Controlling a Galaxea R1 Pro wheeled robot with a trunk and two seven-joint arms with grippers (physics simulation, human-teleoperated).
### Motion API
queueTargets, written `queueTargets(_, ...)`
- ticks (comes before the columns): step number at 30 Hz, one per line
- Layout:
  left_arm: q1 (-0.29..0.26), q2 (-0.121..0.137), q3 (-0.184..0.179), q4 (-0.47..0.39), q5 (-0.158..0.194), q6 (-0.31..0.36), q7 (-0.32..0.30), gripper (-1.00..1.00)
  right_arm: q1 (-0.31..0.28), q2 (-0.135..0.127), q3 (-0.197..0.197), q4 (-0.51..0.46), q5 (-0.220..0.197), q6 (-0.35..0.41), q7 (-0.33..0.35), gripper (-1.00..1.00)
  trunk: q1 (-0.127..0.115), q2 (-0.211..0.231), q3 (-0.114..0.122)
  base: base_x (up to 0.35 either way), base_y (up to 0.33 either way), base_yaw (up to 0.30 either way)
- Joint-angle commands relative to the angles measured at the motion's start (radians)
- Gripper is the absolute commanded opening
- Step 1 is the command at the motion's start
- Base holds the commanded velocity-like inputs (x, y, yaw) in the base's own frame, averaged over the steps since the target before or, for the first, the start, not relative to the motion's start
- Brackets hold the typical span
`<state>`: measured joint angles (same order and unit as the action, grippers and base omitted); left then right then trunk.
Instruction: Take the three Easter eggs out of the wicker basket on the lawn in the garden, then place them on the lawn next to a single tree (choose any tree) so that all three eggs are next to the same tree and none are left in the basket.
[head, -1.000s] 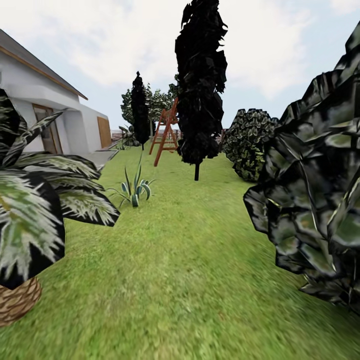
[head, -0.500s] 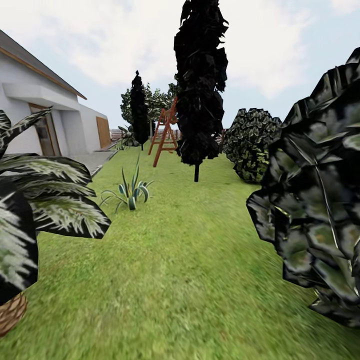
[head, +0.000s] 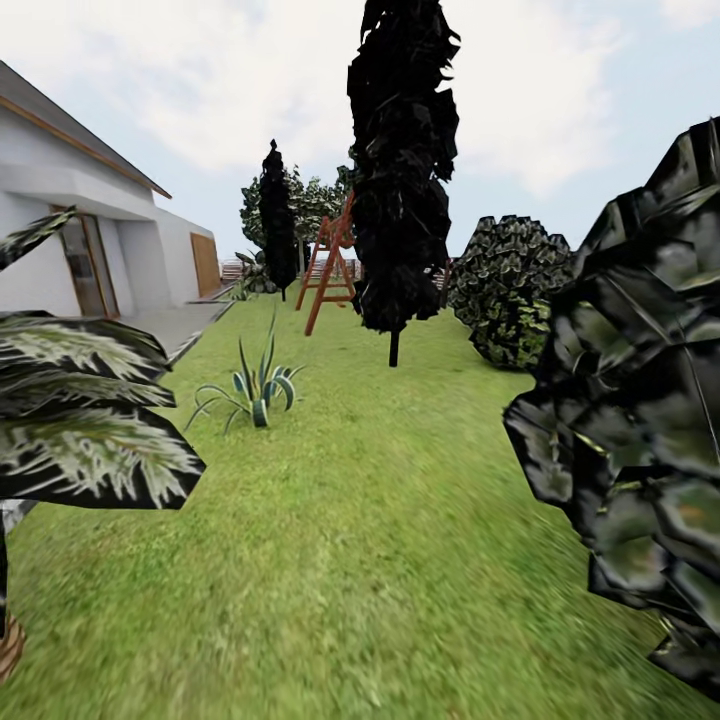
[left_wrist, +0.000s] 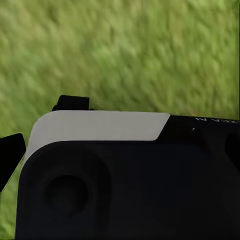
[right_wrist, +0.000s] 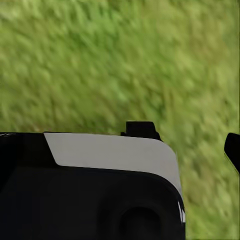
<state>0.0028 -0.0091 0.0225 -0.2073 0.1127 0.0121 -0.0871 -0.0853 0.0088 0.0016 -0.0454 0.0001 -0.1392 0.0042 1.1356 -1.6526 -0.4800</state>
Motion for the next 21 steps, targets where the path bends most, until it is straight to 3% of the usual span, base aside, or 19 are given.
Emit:
queueTargets(1, 0.000, 0.000, 0.002, -0.001, 0.010, 0.001, -0.004, 1.00, -0.001, 0.000, 0.000, 0.001, 0.000, -0.003, 0.000, 1.00, 0.001, 0.000, -0.001, 0.322, 0.000, 0.000)
queueTargets(21, 0.000, 0.000, 0.002, -0.001, 0.010, 0.002, -0.005, 1.00, -0.001, -0.001, 0.000, 0.001, 0.000, -0.003, 0.000, 1.00, 0.001, 0.000, -0.001, 0.322, -0.001, 0.000)
